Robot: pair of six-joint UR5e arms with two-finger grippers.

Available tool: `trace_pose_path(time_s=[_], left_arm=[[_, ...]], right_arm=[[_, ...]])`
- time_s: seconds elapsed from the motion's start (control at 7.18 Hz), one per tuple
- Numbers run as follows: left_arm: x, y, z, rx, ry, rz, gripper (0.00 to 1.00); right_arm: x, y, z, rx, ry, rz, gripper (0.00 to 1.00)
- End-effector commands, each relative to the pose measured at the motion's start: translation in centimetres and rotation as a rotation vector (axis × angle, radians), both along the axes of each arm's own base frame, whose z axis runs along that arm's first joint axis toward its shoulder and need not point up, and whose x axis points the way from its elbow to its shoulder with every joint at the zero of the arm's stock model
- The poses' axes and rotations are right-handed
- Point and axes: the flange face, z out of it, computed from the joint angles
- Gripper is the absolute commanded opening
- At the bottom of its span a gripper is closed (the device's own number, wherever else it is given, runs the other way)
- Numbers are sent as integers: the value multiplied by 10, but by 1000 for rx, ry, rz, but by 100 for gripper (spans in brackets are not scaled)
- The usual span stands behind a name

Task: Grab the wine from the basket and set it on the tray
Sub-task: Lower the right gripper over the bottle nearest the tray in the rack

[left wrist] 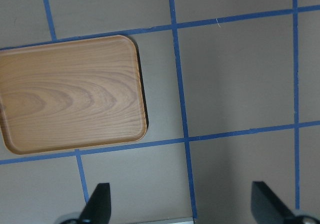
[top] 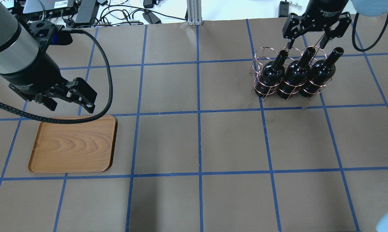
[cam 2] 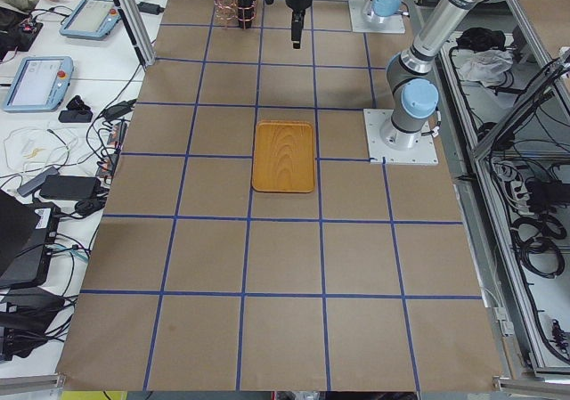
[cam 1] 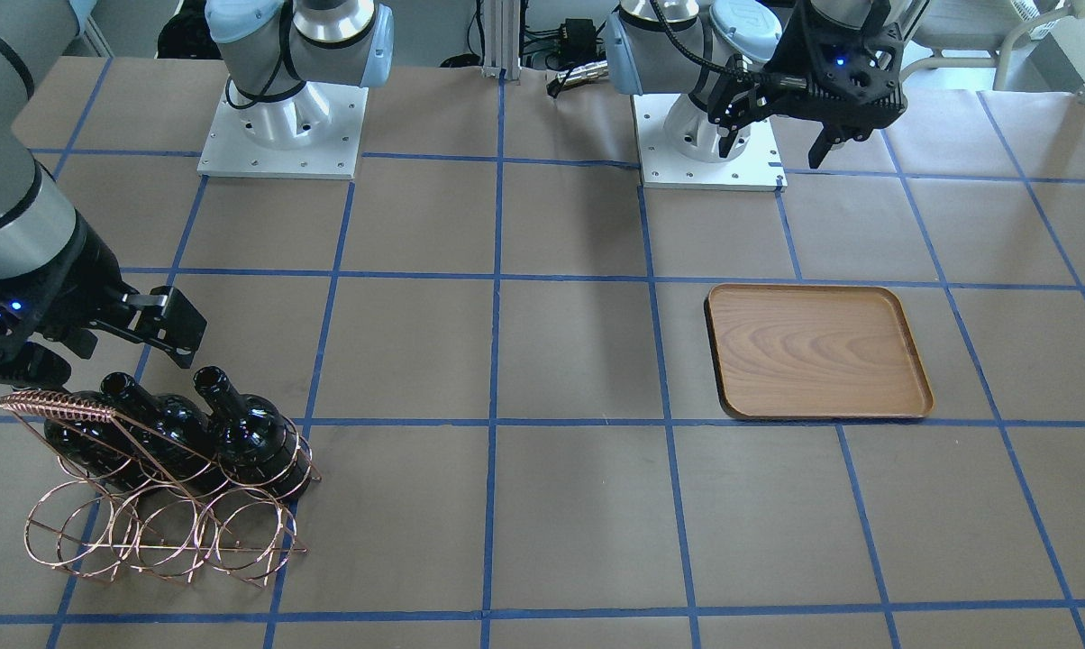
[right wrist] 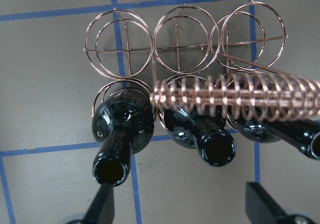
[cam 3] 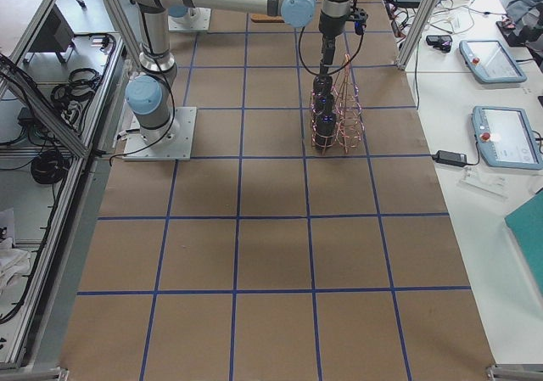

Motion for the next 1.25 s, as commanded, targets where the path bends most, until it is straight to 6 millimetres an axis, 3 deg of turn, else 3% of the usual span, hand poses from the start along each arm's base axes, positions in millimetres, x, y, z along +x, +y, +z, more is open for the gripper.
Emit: trace_pose_path(time_s=[0.0, 0.14, 0.56, 0.7, 0.98, 1.11], left_arm=[[0, 0, 0, -2, -1, 1, 100], [3, 0, 0, 1, -14, -3, 100], [3, 0, -1, 5, -25, -2, 100], [3, 0, -1, 5, -25, -2, 100], [3, 0, -1, 5, -25, -2, 100], [3, 0, -1, 5, -25, 1, 100]], right_arm=[[-15, -6, -25, 36, -4, 17, 88], [-20, -10, -31, 45, -6, 22, 88], [-25, -18, -51, 78, 6, 25, 46], [-31, -21, -50, 63, 8, 22, 41], [-38, -25, -49, 54, 10, 13, 41], [-38, -23, -41, 40, 5, -4, 31]])
